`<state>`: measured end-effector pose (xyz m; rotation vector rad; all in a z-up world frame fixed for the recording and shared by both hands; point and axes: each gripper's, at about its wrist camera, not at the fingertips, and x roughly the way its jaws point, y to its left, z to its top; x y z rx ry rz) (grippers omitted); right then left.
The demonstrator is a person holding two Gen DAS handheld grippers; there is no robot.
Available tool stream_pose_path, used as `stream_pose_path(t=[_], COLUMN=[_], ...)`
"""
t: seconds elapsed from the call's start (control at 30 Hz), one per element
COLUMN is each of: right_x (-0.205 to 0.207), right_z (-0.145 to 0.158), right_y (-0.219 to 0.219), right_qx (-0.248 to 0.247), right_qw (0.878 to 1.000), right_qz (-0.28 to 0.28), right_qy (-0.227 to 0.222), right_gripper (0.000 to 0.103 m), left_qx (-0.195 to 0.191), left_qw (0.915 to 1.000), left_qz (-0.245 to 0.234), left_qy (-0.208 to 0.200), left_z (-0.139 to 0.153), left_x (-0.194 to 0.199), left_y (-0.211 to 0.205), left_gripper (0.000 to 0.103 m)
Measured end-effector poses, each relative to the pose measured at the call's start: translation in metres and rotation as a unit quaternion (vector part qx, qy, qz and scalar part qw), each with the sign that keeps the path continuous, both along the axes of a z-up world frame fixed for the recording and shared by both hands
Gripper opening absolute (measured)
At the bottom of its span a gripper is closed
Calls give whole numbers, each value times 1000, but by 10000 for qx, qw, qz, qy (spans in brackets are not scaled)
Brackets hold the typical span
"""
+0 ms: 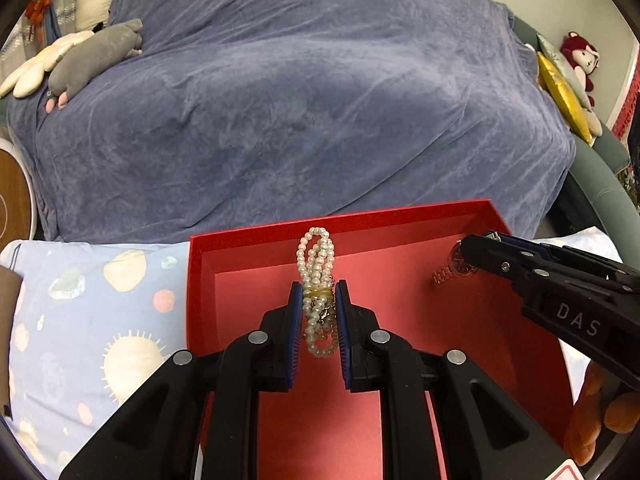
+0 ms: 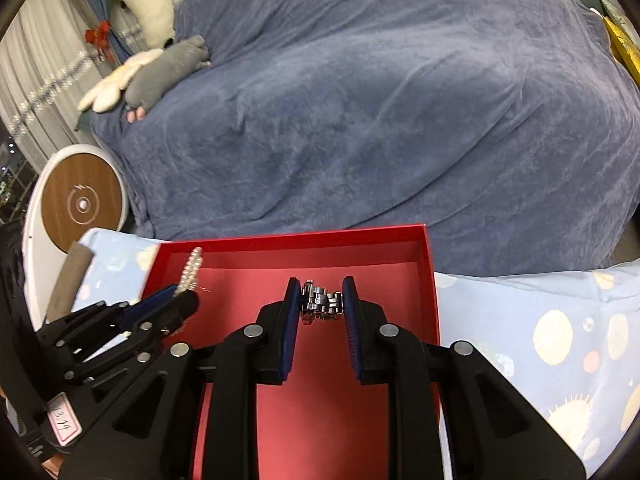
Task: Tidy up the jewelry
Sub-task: 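Carry pearls and silver watch into the red box and open both tools, then grasp the gold bangle with the left tool while the right tool approaches the gold watch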
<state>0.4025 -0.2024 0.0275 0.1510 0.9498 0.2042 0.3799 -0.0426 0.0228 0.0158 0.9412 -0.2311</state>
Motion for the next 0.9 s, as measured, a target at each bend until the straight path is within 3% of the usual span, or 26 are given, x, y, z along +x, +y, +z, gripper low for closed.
stream_pose_path(t=[0.1, 0.2, 0.23, 0.27, 0.3, 0.33, 0.4, 0.5, 0.63, 0.8, 0.9], right_x=[10, -1, -9, -19, -29, -41, -69, -108, -172, -238, -271], right_z=[-13, -8, -1, 6, 12, 22, 39, 61, 77, 69, 54], right_y=[-2, -6, -7, -9, -11, -12, -19, -32, -46, -52, -56], right_qx=[-119, -233, -271, -307, -352, -381, -343, -143, 46, 144, 394], right_qw=[9996, 9993, 9991, 9987, 9981, 9973, 9964, 9962, 9962, 9980, 9977], right_qz=[-144, -301, -316, -304, -303, -294, -263, -242, -226, -326, -441], right_qy=[218, 55, -113, -280, -415, -552, -729, -822, -845, -527, -333], right_gripper=[21, 22, 23, 27, 31, 36, 37, 41, 57, 57, 57], left_qx=[26, 112, 176, 238, 257, 239, 134, -99, -89, -9, -171], left_qw=[9997, 9997, 9997, 9996, 9995, 9995, 9996, 9994, 9985, 9985, 9985], left_qz=[16, 59, 76, 113, 153, 178, 207, 296, 433, 458, 506], left_qy=[237, 198, 118, 47, -45, -105, -156, -162, -313, -306, -144], left_z=[-8, -10, -7, -7, -2, 1, 10, 27, 45, 48, 43], left_x=[5, 3, -1, -4, -10, -16, -31, -62, -115, -182, -218], left_y=[-2, -1, -1, -1, 1, 3, 8, 22, 36, 40, 45], left_gripper=[13, 18, 24, 37, 42, 45, 45, 47, 57, 60, 61])
